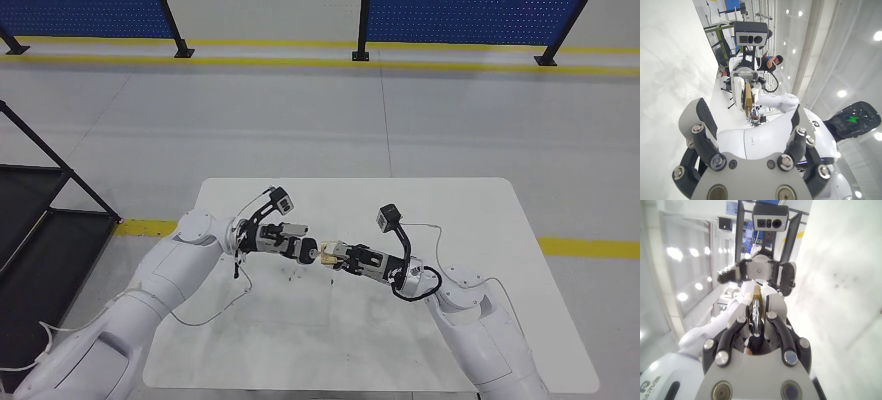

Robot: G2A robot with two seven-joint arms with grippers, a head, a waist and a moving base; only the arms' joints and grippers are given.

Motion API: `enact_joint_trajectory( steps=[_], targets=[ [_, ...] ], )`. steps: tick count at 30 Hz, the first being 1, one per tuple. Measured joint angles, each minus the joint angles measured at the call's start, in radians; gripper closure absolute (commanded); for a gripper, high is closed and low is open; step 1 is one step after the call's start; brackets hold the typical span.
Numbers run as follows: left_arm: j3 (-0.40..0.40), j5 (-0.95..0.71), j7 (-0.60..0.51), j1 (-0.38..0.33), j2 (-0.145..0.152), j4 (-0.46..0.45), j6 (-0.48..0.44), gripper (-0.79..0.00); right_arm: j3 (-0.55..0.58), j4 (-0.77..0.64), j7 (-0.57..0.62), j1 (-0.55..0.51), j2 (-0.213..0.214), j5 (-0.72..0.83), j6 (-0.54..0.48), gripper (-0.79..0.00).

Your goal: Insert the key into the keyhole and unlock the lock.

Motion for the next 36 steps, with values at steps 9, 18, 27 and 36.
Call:
enact_joint_trajectory(
  steps=[9, 18, 27, 36],
  targets=[
    [-0.014, 0.062, -0.009, 0.011, -0.005, -0.004, 0.009, -0.36, 0.0, 0.0, -0.001, 0.0, 0.0, -0.001, 0.0, 0.0],
    [-0.053, 0.099, -0.014, 0.03, 0.002, -0.029, 0.014, -0.289, 0.0, 0.0, -0.001, 0.0, 0.0, -0.001, 0.0, 0.0],
    [-0.093, 0.118, -0.023, 0.059, 0.01, -0.048, 0.023, -0.262, 0.0, 0.0, -0.001, 0.0, 0.0, -0.001, 0.0, 0.0],
    [-0.126, 0.137, -0.026, 0.082, 0.017, -0.09, 0.028, -0.259, 0.0, 0.0, -0.001, 0.0, 0.0, -0.001, 0.0, 0.0]
  ],
)
